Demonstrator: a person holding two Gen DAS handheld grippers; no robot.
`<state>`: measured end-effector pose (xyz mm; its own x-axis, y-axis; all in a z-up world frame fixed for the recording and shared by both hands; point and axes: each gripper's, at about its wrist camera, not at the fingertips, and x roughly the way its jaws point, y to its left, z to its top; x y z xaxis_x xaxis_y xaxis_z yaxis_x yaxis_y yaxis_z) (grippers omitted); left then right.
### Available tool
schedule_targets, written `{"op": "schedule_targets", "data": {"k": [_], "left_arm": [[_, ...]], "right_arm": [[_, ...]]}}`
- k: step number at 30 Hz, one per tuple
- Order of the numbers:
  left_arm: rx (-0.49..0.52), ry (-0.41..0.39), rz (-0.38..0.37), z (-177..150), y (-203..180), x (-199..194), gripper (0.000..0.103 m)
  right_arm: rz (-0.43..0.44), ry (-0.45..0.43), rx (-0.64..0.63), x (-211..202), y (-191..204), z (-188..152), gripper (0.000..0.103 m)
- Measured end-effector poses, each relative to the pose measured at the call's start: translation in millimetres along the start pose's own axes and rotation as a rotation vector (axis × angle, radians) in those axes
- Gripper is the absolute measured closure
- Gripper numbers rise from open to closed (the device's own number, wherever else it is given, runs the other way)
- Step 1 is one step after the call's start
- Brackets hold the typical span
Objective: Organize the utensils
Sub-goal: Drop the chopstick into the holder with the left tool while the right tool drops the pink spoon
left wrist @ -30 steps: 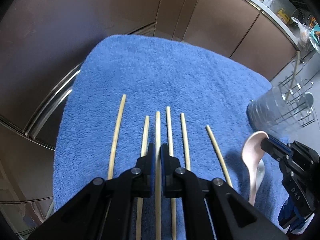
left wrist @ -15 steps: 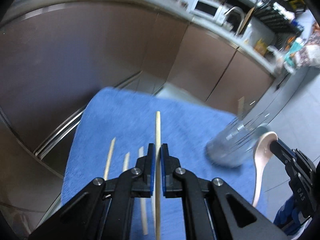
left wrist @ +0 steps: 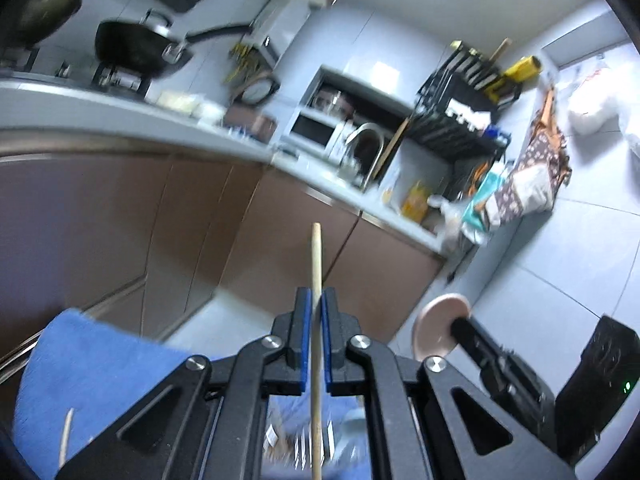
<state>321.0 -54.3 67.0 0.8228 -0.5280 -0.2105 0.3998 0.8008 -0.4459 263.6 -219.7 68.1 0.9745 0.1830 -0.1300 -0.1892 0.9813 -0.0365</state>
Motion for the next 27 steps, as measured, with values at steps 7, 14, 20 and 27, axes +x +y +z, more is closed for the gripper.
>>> {"op": "schedule_targets", "data": {"k": [7, 14, 20, 27], "left_arm": [[0.034, -0.085, 0.06, -23, -19, 54, 0.098], [0.121, -0.159, 0.165, -69, -25, 75, 0.098], [0.166, -0.159, 0.213, -99, -22, 79, 0.097], [0.182, -0.163, 0.221, -93, -25, 41, 0.086]], "right_arm": [[-0.056, -0.05, -0.023, 16, -20, -32, 0.098], [-0.09, -0.066, -0.037, 21, -24, -72, 0.098], [-0.078, -0.031, -0.062, 13, -17, -102, 0.094], [-0.104, -0.035, -0.045, -16, -21, -90, 0.086]]}}
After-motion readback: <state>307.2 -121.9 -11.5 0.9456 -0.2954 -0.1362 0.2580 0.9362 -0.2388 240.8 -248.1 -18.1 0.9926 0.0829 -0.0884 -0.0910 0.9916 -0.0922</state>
